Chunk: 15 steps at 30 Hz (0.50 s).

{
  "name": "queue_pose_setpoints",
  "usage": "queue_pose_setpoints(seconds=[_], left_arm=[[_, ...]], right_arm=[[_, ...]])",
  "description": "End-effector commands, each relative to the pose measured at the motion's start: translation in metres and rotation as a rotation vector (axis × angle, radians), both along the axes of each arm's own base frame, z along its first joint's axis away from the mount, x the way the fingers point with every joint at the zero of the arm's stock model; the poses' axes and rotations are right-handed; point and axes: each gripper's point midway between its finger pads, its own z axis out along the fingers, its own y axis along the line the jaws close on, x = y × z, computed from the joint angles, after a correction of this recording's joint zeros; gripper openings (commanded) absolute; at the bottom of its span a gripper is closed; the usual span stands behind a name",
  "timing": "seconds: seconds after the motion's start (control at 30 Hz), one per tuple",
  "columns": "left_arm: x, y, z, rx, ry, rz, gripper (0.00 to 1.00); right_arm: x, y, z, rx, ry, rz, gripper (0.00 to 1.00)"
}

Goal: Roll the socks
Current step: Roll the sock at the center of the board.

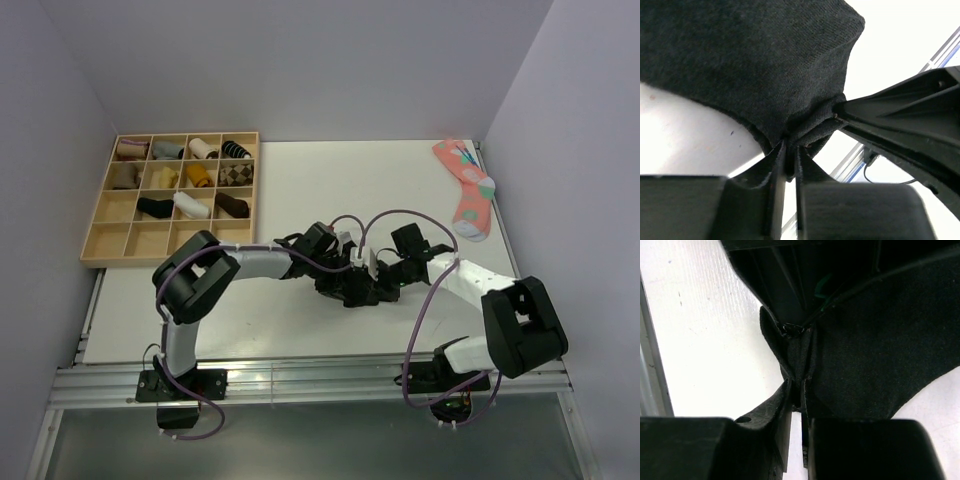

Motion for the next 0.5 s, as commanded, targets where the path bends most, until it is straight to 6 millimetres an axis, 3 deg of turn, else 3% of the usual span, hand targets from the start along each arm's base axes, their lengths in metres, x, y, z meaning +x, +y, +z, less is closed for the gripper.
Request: queue_pose_setpoints(seconds=[0.0,0.03,0.17,0.43,0.47], left_arm=[[0.016,-0.002,0.029,-0.063,-0.102,0.057,0.18],[0.023,-0.006,0.04,-0.101,-0.15,0.073,0.2],[0.028,0.004,0.045,-0.122,-0.223,0.123,0.3],[0.039,0.01,0.07,-0.202,-0.398,0.186,0.34],[0.04,0.013,0.067,-0.197,-0.419,0.196,0.34]], right_arm=[[-0.003,-0.005,0.003,-0.014,0.063,-0.036,0.1],[-0.003,-0.005,0.004,-0.011,0.071,-0.04,0.09],[-0.006,-0.007,0.006,0.002,0.13,-0.057,0.09],[-0.006,-0.012,0.005,-0.01,0.289,-0.08,0.09],[0.002,-0.011,0.01,-0.006,0.286,-0.082,0.09]])
